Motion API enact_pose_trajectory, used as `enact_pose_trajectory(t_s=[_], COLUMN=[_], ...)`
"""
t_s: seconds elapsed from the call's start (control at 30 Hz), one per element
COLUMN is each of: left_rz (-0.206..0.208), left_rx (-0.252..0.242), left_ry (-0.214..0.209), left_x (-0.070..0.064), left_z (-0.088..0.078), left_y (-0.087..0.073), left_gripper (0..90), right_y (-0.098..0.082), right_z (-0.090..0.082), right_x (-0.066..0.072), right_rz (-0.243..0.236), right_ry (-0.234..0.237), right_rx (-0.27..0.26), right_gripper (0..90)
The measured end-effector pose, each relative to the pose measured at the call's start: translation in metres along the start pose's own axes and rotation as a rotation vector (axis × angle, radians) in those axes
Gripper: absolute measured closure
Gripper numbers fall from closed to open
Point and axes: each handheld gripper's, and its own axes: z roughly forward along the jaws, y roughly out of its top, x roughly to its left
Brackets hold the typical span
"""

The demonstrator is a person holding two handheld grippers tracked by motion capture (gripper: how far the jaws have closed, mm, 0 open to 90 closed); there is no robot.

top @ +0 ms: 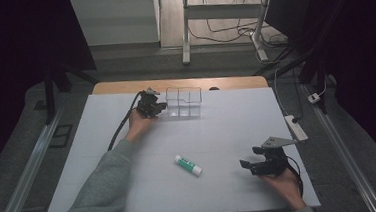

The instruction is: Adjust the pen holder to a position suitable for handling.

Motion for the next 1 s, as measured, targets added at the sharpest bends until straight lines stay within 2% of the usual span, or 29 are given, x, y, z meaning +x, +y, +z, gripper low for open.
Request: enact_pose_trajectory(t_s=[0.2, 0.33, 0.4, 0.43, 0.6, 0.63, 1.0], left_rz=[0.046, 0.088, 0.094, 0.101, 0.168, 0.176, 0.282], left_rx=[-0.005, -0.021, -0.028, -0.033, -0.024, -0.021, 0.041], left_ry=[-0.011, -0.050, -0.069, -0.092, -0.173, -0.186, -0.236], left_x=[-0.008, -0.016, -0.018, -0.019, -0.026, -0.027, -0.042], left_z=[-0.023, -0.041, -0.047, -0.052, -0.062, -0.063, -0.065], left_y=[-0.005, -0.010, -0.012, -0.014, -0.017, -0.017, -0.016], left_gripper=[88.4, 88.3, 88.0, 87.0, 69.0, 61.6, 44.1], right_y=[0.000, 0.000, 0.000, 0.000, 0.000, 0.000, -0.001], right_z=[-0.001, -0.001, -0.001, -0.001, -0.001, 0.000, -0.001], right_x=[0.000, 0.000, 0.000, 0.000, 0.000, 0.000, 0.001], right_rz=[0.000, 0.000, 0.000, -0.001, -0.002, -0.002, -0.001], right_ry=[0.003, 0.004, 0.003, 0.002, -0.002, -0.002, -0.004], right_rx=[-0.007, -0.007, -0.007, -0.006, 0.002, 0.002, 0.005], right_gripper=[19.9, 19.9, 19.9, 19.9, 19.9, 19.9, 19.9])
